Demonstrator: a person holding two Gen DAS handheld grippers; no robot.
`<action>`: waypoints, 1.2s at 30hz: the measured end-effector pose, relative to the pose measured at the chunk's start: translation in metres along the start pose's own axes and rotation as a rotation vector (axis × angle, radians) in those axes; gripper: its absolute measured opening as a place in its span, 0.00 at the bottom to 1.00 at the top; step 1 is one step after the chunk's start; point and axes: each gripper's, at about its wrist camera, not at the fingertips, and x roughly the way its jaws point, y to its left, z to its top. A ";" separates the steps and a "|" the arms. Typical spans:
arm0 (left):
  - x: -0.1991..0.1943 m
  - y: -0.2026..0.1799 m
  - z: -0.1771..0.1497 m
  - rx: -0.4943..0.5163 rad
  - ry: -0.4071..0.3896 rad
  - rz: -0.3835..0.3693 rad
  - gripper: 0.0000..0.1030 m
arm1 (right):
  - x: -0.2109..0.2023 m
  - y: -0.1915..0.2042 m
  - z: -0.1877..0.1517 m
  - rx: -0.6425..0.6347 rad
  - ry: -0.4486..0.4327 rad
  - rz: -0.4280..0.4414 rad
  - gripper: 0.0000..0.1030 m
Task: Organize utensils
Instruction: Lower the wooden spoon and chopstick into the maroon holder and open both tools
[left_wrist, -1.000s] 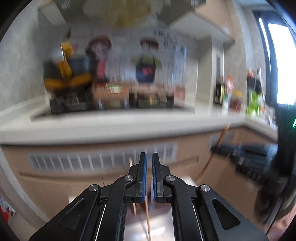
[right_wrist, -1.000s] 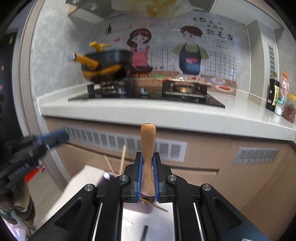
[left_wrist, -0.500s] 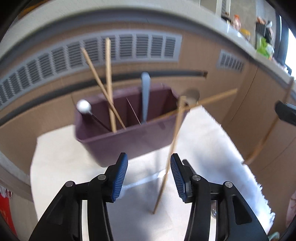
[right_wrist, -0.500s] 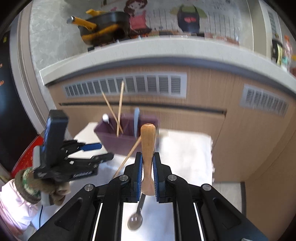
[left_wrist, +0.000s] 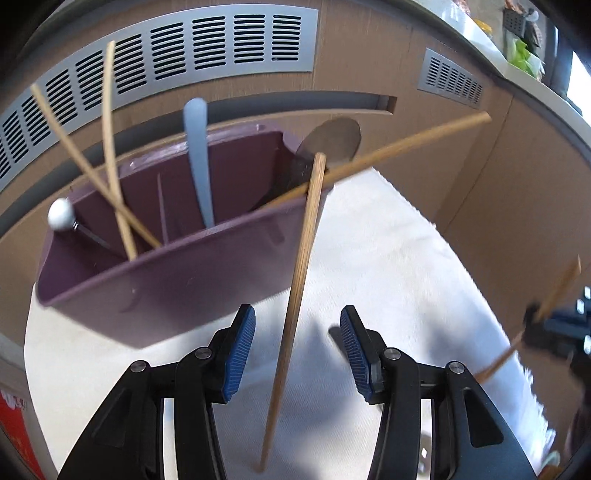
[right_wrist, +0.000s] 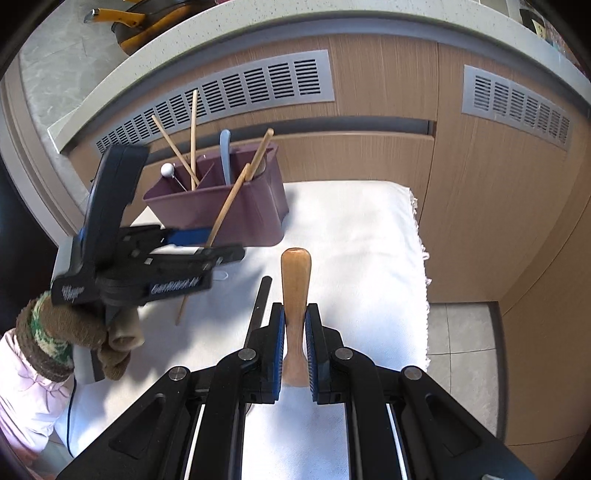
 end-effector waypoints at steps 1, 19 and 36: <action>0.002 -0.001 0.003 -0.002 -0.004 0.003 0.48 | 0.001 0.000 -0.001 0.000 0.002 0.001 0.10; -0.169 0.028 -0.010 -0.135 -0.422 -0.025 0.04 | -0.050 0.044 0.038 -0.077 -0.156 0.042 0.10; -0.218 0.079 0.080 -0.164 -0.845 0.162 0.04 | -0.047 0.091 0.181 -0.110 -0.356 -0.039 0.10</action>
